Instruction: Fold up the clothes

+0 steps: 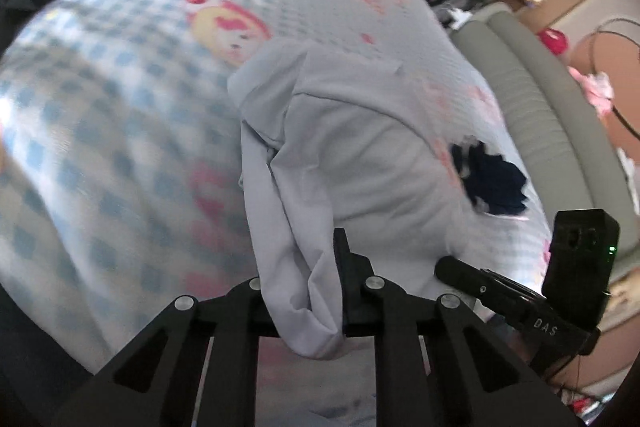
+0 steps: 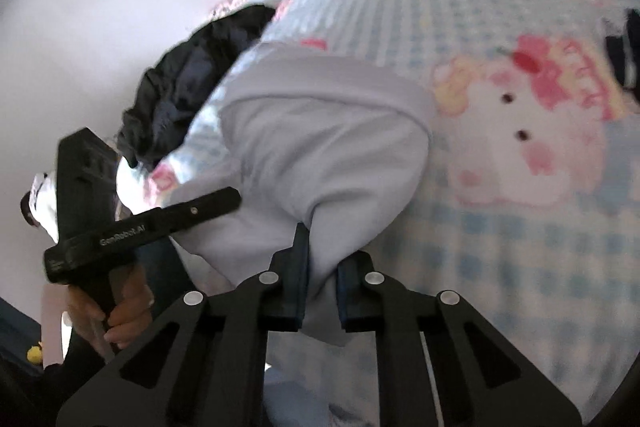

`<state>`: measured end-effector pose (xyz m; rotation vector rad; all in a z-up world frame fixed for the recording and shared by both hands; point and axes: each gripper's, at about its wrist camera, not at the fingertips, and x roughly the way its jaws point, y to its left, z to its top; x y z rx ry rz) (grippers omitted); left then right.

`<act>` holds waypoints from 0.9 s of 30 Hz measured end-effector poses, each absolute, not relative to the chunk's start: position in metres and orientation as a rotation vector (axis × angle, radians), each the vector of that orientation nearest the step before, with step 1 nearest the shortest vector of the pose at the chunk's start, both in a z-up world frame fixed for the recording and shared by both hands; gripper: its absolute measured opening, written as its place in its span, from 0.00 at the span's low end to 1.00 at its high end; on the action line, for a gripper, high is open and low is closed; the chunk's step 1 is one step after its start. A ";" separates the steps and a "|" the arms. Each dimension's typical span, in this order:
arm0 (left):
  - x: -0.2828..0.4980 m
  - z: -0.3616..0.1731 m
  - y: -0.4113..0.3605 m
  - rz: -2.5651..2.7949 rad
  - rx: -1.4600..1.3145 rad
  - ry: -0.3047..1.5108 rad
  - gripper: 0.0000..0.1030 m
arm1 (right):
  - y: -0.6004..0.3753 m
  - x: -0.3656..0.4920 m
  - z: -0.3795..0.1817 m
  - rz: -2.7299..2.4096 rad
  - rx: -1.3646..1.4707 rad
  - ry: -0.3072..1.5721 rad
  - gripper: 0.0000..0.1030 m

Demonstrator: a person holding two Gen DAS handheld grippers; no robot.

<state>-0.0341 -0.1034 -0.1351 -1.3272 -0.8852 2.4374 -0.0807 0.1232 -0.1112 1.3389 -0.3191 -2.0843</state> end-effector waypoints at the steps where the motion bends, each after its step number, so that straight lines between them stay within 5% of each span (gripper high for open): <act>1: -0.026 -0.134 -0.103 2.418 -1.296 -0.907 0.15 | 0.132 -0.076 -0.112 -2.069 1.345 -0.352 0.10; 10: 0.004 -0.166 -0.131 2.441 -1.411 -1.080 0.21 | 0.190 -0.041 -0.164 -2.087 1.549 -0.481 0.25; 13: 0.005 -0.136 -0.121 2.549 -1.291 -0.914 0.36 | 0.198 -0.029 -0.154 -2.117 1.503 -0.470 0.25; 19: -0.017 -0.096 -0.090 2.609 -1.170 -0.522 0.35 | 0.178 -0.041 -0.133 -2.166 1.418 -0.315 0.25; 27: -0.083 -0.102 -0.077 2.570 -1.252 -0.348 0.32 | 0.151 -0.094 -0.118 -2.228 1.360 -0.212 0.25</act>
